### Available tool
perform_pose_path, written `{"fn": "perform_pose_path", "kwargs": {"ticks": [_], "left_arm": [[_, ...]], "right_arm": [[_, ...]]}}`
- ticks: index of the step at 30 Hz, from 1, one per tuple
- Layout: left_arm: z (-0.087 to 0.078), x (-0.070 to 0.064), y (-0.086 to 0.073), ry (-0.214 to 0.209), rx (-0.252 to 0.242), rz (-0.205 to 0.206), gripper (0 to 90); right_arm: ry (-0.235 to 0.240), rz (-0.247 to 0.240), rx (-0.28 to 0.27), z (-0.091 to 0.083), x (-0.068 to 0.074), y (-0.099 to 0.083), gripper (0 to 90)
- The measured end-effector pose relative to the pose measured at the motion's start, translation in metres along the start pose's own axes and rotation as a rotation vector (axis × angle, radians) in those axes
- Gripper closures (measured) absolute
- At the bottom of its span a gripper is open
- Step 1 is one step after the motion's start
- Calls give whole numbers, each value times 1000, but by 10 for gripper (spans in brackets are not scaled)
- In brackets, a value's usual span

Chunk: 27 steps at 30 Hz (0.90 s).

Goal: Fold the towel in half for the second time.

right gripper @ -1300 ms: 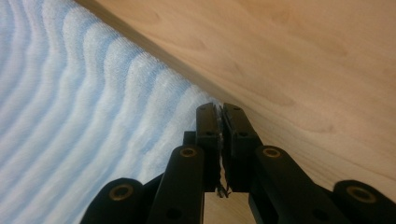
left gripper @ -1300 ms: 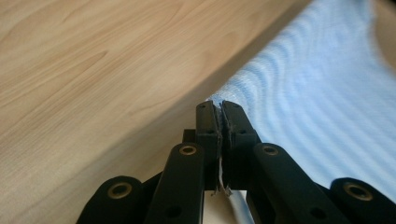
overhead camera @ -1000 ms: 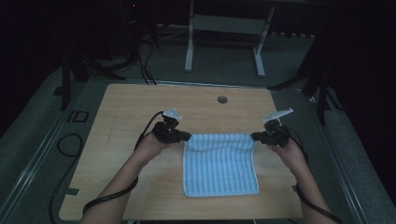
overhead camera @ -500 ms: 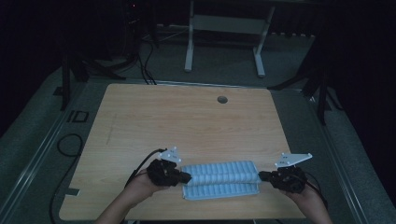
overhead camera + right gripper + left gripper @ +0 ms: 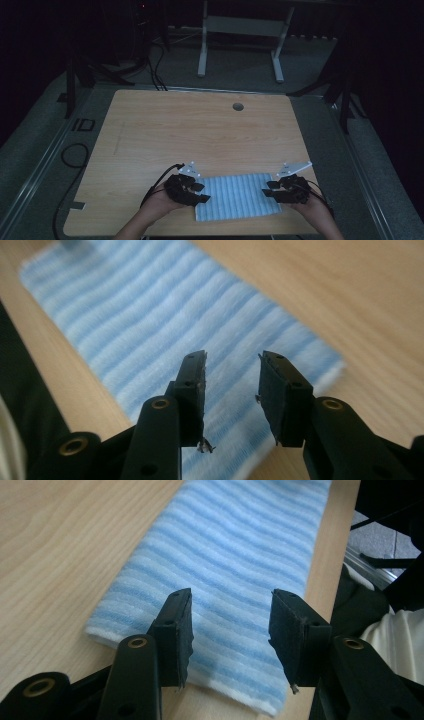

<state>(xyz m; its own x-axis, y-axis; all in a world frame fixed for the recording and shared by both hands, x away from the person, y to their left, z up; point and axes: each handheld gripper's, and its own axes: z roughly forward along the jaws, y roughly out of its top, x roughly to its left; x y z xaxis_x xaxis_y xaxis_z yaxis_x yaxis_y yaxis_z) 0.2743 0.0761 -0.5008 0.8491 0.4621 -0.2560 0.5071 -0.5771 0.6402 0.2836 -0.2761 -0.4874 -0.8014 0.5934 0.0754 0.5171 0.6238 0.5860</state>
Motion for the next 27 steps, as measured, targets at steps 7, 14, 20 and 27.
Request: {"fn": "perform_pose_path", "kwargs": {"ticks": [7, 14, 20, 27], "left_arm": [[21, 4, -2, 34, 64, 12, 521], [33, 22, -8, 52, 83, -13, 566], [29, 43, -7, 69, 51, -54, 580], [24, 63, -4, 116, 49, -61, 580]], "right_arm": [[-4, 4, 51, 27, -6, -3, 618], [-12, -15, 63, 45, -12, -5, 616], [-18, -9, 65, 53, -17, 6, 612], [-14, 5, 51, 67, -25, 23, 609]]}}
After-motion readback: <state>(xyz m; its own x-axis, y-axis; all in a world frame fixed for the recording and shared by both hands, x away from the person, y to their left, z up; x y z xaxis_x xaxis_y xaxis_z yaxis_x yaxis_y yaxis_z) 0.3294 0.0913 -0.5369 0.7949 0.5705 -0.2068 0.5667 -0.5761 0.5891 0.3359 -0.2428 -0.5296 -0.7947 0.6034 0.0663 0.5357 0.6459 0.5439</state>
